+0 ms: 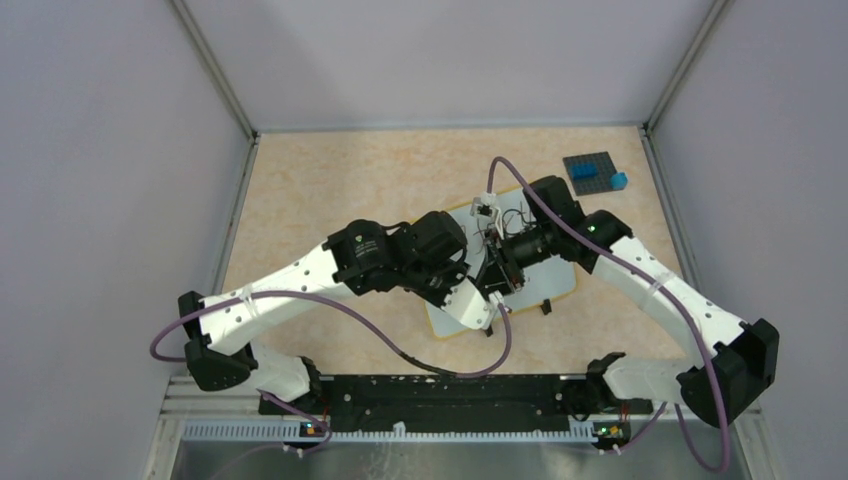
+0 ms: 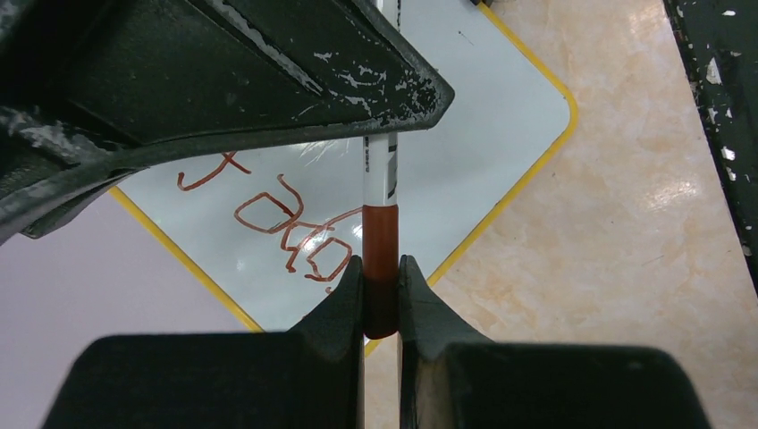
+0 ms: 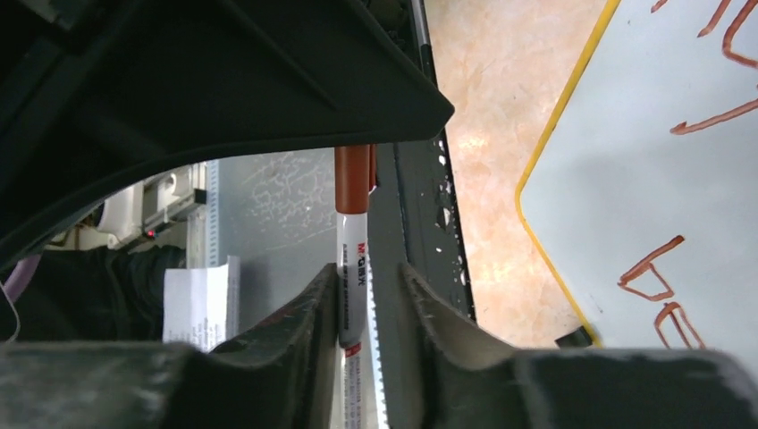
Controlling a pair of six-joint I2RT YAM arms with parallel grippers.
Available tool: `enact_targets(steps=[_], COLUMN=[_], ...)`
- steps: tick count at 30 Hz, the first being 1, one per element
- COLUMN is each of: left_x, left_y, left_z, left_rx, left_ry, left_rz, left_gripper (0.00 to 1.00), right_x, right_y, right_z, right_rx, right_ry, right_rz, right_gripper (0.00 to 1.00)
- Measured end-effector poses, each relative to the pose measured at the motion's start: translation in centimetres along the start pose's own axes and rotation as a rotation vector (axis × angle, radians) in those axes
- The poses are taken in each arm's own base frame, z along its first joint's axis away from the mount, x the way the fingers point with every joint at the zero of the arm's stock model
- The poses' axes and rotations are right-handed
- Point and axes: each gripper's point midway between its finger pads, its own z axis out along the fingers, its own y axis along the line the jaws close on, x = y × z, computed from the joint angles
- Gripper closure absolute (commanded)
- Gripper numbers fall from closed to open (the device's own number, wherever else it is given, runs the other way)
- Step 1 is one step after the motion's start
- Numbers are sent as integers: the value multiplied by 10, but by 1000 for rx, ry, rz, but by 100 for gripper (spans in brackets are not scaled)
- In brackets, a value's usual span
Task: Write a sentence on the whiteboard
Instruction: Pass from the left arm to the right, then put down the whiteboard marker at the center of the board.
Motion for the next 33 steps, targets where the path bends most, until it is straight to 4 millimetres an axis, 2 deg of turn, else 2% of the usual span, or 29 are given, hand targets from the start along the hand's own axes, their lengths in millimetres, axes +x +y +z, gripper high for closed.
enact_targets(steps=[2, 3, 4, 5, 6, 8, 12, 15, 19, 23, 28, 33], left_x=[0, 1, 2, 2, 2, 3, 7, 9, 6, 12, 46, 102], left_y=[1, 1, 1, 1, 1, 2, 6, 10, 27, 55, 101, 134], left_z=[-1, 0, 1, 1, 1, 1, 0, -2, -12, -24, -44, -76], left_rx=[-5, -6, -5, -5, -6, -13, -42, -64, -113, -152, -254, -393], left_ry=[6, 11, 15, 17, 19, 26, 49, 44, -23, -132, -235, -301], left_rz=[4, 4, 3, 2, 0, -4, -62, -120, -266, -494, -814, -1095], left_gripper=[100, 99, 92, 81, 64, 44, 21, 2, 1, 1, 1, 1], right_x=[2, 2, 2, 2, 2, 2, -1, -11, -30, -44, -40, -12], right_y=[-1, -1, -1, -1, -1, -2, -9, -23, -44, -61, -84, -114], right_z=[1, 1, 1, 1, 1, 1, -5, -22, -58, -98, -149, -201], right_rx=[1, -2, -1, 1, 2, 4, 34, 86, 180, 272, 414, 624], right_ry=[7, 9, 10, 11, 12, 11, -8, -72, -193, -306, -393, -426], right_rz=[-3, -4, -12, -14, -13, -19, -6, 21, 47, 63, 98, 149], right_gripper=[98, 100, 100, 100, 100, 100, 100, 100, 100, 100, 100, 100])
